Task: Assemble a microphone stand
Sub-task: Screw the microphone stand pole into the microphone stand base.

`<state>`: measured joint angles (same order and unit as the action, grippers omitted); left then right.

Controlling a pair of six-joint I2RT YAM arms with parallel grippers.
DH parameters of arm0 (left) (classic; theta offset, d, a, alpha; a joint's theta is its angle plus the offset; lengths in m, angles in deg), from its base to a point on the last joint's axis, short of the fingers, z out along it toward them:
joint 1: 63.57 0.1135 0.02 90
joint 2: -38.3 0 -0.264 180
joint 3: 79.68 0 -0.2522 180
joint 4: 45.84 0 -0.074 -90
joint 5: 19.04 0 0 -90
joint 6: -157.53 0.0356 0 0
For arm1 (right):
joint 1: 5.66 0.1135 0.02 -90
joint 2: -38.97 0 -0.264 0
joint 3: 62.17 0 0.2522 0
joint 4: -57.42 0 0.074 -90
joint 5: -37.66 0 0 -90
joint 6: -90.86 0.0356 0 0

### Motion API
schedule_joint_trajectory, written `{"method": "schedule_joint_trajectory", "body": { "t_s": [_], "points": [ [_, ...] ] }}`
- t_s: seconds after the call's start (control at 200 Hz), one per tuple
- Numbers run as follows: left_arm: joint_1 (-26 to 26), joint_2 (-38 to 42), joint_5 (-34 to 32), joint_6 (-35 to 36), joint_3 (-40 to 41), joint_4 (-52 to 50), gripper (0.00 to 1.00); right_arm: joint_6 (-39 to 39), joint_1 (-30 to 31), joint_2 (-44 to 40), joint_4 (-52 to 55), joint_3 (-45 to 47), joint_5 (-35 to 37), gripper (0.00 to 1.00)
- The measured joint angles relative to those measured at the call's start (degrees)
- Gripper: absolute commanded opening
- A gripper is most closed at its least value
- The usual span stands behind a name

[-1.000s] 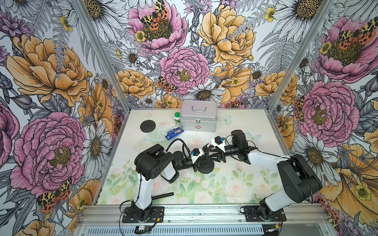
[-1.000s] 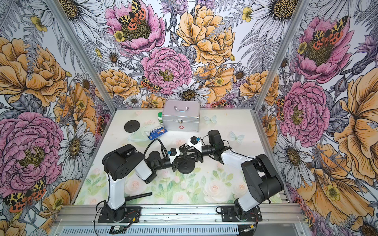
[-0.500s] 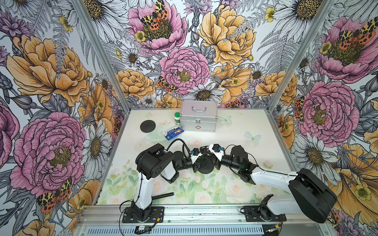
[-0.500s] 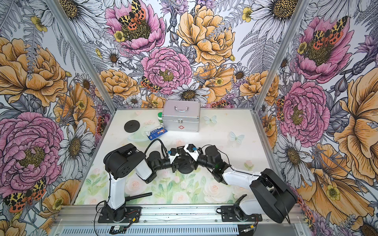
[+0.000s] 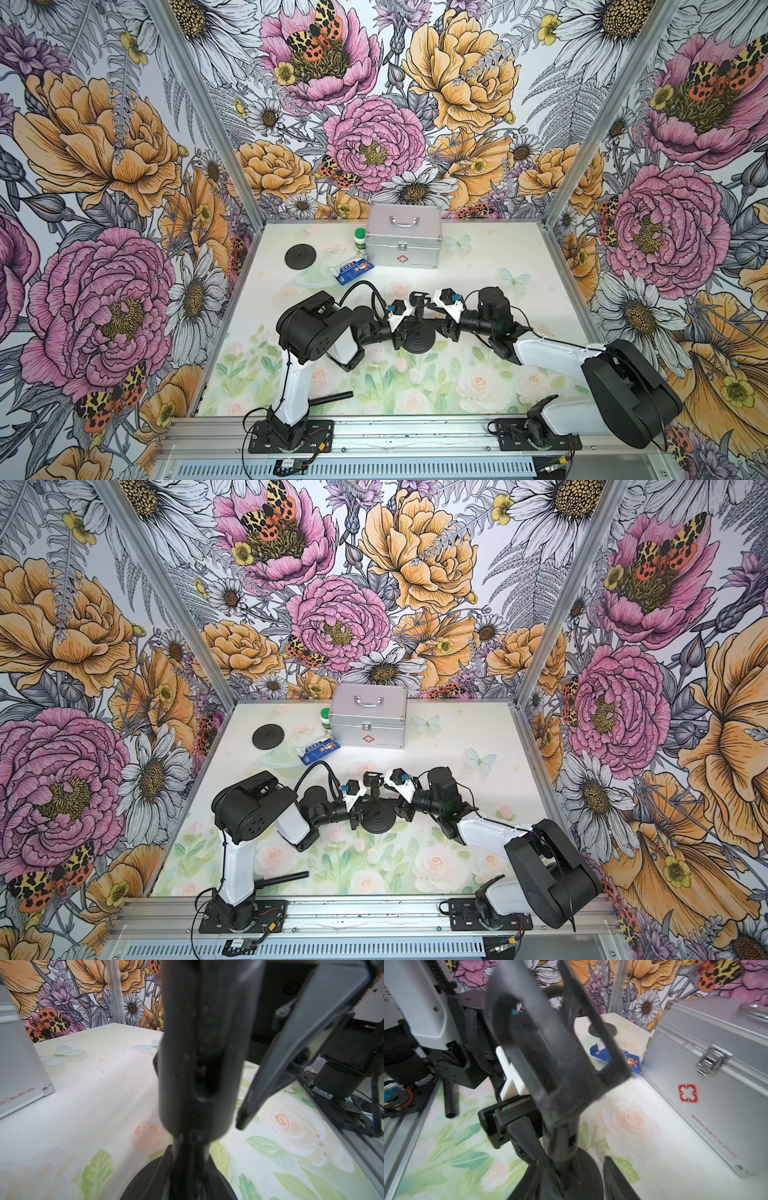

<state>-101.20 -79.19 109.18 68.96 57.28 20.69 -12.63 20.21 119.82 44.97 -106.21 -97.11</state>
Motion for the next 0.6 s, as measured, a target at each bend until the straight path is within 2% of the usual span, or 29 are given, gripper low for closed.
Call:
{"method": "schedule_joint_trajectory", "body": {
  "t_s": [0.135, 0.285, 0.32, 0.395, 0.44, 0.475, 0.55, 0.6],
  "points": [
    [0.0, -0.2, 0.0, 0.0, 0.0, 0.1, 0.23, -4.1, -3.0, 5.5, 4.4, -6.3, -10.9, 0.46],
    [0.0, -0.4, 0.0, 0.0, -0.1, 0.1, 0.24, -7.5, -3.2, 10.1, 9.5, -12.1, -19.1, 0.22],
    [0.0, -0.5, 0.0, 0.0, -0.1, 0.1, 0.24, -8.2, -3.2, 10.5, 10.8, -12.9, -19.9, 0.2],
    [0.0, -0.6, 0.0, 0.0, -0.1, 0.1, 0.24, -9.4, -3.2, 10.6, 12.6, -13.3, -20.3, 0.17],
    [0.0, -0.8, 0.0, 0.0, -0.2, 0.1, 0.24, -9.7, -3.1, 10.2, 13.1, -13.3, -20.0, 0.1],
    [0.0, -1.0, 0.0, 0.0, -0.2, 0.0, 0.24, -9.7, -2.8, 9.6, 13.5, -13.2, -19.2, 0.09],
    [-0.1, -1.2, 0.1, 0.0, -0.4, 0.0, 0.24, -7.8, -1.3, 7.1, 11.5, -10.8, -14.6, 0.05],
    [-0.1, -1.2, 0.0, 0.0, -0.4, 0.0, 0.25, -4.4, 0.5, 4.2, 7.0, -7.1, -8.7, 0.05]
  ]
}}
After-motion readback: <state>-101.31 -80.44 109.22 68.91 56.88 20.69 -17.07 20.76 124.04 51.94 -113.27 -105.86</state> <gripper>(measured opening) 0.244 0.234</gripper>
